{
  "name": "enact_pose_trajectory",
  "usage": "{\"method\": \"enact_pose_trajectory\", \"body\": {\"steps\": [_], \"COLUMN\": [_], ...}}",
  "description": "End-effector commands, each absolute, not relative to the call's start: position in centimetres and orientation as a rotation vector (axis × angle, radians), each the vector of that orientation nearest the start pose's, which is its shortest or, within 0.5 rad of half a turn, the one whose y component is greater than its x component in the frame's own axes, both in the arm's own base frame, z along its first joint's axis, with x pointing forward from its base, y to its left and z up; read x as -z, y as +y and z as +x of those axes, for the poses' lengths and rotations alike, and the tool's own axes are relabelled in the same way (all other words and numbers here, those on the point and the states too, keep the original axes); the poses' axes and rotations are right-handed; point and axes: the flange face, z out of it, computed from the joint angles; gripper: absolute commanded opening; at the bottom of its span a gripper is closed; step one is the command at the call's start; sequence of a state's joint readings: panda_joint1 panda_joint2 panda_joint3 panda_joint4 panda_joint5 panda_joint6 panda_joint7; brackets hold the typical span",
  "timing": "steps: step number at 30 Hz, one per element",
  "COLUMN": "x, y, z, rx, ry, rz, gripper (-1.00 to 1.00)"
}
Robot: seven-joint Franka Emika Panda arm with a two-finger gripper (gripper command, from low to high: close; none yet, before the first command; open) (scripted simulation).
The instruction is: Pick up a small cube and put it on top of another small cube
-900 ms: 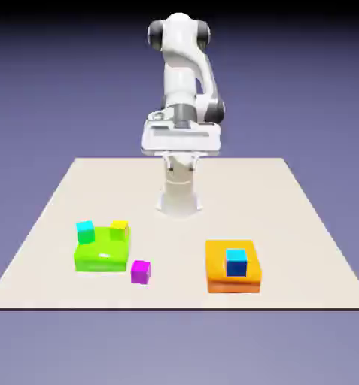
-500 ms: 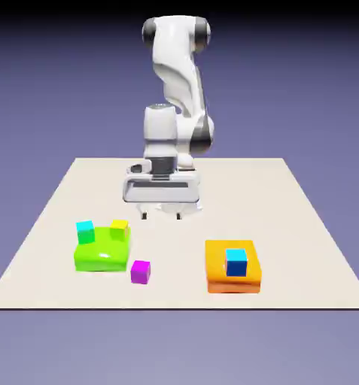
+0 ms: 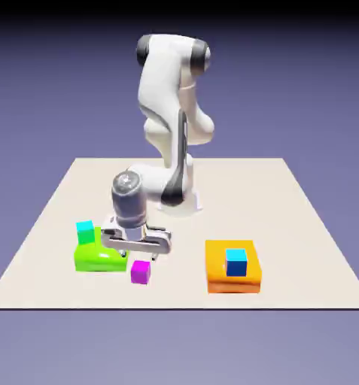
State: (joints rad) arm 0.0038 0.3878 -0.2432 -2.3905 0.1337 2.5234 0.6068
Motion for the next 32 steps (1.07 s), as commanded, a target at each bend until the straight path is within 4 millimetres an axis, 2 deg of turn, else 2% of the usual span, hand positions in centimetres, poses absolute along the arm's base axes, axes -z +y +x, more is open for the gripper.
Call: {"method": "enact_pose_trajectory", "body": {"steps": [1,2,3,4,8,10,13,15,18,20,21,22,26,27,28,32], "x": [-12.9,-12.2,-12.2,-12.2,-18.3,-19.1,-22.4,-24.8,-28.8,-31.7,-32.9,-32.9,-26.0,-26.0,-26.0,-32.9], "y": [-12.1,-12.1,-12.1,-12.1,-12.3,-12.3,-3.8,2.0,11.0,16.9,19.2,19.2,18.1,18.1,18.1,19.2], "z": [45.1,44.9,44.9,44.9,46.0,46.0,49.5,50.9,51.3,50.6,50.1,50.1,49.5,49.5,49.5,50.1], "rx": [-0.367,-0.367,-0.367,-0.367,-0.367,-0.367,-0.350,-0.330,-0.287,-0.251,-0.234,-0.234,-0.234,-0.234,-0.234,-0.234], "ry": [1.472,1.473,1.473,1.473,1.472,1.473,0.931,0.557,-0.012,-0.391,-0.542,-0.542,-0.542,-0.542,-0.542,-0.542], "rz": [-2.833,-2.833,-2.833,-2.833,-2.833,-2.833,-3.070,-3.181,-3.273,-3.288,-3.284,-3.284,-3.284,-3.284,-3.284,-3.284], "gripper": [0.00,0.00,-1.00,-1.00,-1.00,-1.00,-1.00,-1.00,-1.00,-1.00,-1.00,-1.00,-1.00,1.00,1.00,1.00]}}
